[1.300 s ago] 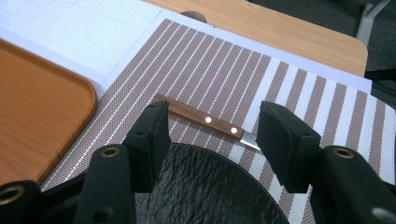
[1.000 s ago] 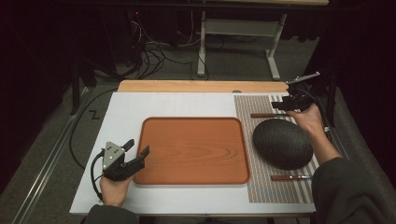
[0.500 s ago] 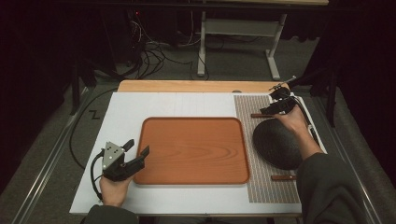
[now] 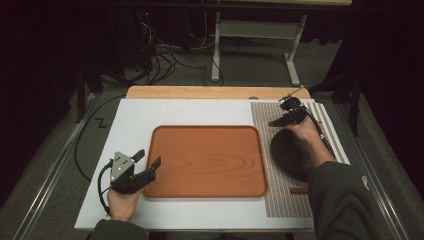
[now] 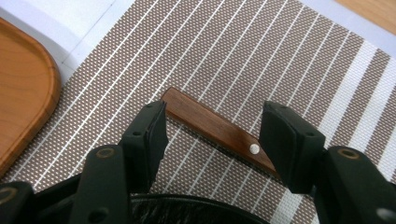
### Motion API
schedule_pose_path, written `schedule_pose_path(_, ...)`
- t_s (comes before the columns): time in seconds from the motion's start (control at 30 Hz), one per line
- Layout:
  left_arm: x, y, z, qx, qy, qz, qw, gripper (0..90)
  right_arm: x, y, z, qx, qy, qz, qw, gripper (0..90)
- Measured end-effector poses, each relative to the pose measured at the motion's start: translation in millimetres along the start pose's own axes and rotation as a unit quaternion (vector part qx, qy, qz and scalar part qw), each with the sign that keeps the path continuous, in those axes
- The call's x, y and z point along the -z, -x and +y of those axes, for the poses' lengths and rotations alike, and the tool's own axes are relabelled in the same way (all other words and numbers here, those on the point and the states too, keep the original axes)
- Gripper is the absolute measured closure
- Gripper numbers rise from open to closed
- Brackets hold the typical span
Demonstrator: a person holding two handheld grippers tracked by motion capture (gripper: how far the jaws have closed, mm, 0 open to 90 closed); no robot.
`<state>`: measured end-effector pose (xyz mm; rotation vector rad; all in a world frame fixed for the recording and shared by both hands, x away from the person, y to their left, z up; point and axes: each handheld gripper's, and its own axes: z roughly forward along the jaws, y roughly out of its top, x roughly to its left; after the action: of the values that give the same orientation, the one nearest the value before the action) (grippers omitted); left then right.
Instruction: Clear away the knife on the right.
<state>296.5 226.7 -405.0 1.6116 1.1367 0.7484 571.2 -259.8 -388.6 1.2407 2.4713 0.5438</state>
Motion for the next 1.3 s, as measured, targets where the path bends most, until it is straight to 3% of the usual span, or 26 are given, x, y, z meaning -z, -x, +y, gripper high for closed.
schedule_pose_path(0.4,-0.1,0.5,-0.2,-0.001,-0.001,0.001,1.0,37.2,-13.3,2.2,3.8,0.009,-0.029,0.019,0.9994,42.3)
schedule_pose_path(0.57,-0.6,1.1,-0.2,-0.002,-0.003,0.001,1.0,37.2,-14.0,2.9,3.5,0.007,-0.025,0.022,0.9994,43.0)
schedule_pose_path(0.93,-0.4,1.0,-0.3,-0.003,-0.003,0.002,1.0,37.2,-12.5,5.7,2.8,0.004,-0.025,0.02,0.9995,53.2)
schedule_pose_path(1.3,-0.1,1.0,-0.2,-0.006,-0.002,0.005,1.0,37.2,-11.3,5.9,2.4,-0.001,-0.031,0.035,0.9989,62.6)
